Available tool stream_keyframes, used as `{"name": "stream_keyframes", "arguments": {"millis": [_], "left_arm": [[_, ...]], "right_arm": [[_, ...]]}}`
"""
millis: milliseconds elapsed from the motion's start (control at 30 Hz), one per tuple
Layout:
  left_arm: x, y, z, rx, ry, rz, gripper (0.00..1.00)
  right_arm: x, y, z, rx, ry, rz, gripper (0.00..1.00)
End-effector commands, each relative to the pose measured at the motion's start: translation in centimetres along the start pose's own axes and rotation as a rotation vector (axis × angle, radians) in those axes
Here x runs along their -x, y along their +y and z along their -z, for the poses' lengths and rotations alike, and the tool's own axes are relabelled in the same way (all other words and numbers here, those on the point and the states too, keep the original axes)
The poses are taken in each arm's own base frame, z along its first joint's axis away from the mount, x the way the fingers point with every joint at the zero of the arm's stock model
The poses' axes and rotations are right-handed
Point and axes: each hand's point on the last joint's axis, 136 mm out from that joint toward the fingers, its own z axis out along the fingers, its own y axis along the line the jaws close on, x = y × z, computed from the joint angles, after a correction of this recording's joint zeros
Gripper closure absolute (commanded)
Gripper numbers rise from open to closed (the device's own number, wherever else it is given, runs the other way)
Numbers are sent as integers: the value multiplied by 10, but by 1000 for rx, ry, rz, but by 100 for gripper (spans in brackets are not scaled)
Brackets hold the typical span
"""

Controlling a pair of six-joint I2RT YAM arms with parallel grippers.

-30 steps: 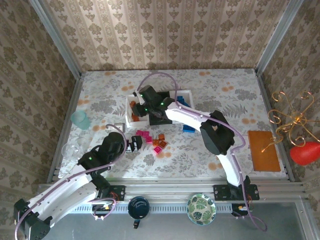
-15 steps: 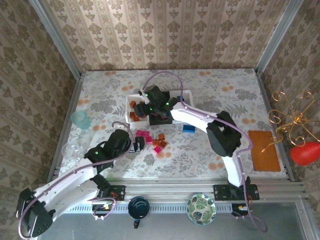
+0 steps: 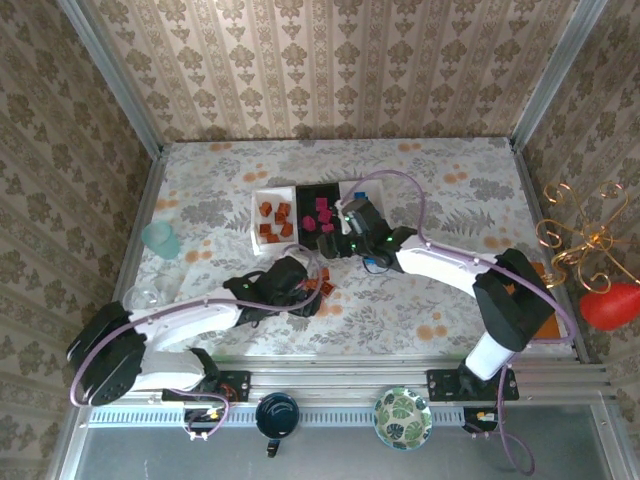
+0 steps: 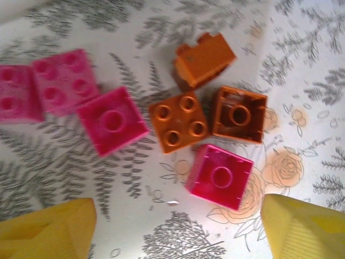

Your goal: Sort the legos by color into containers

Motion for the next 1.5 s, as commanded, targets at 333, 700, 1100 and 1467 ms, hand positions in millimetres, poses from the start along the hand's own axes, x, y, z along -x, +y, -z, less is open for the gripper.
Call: {"name": "stream_keyframes", "arguments": {"millis": [333, 700, 1100, 1467], "left_arm": [[3, -21, -31, 48, 52, -170, 35], [-7, -20, -50, 80, 101, -184, 49], [8, -34, -14, 5, -5, -156, 69], [134, -10, 28, -72, -274, 20, 68]], "right_arm": [[20, -15, 30, -18, -108, -61, 32], [23, -24, 38, -29, -128, -75, 32], [22, -30, 41, -40, -128, -87, 31], [7, -40, 40, -69, -103, -120, 31]]}}
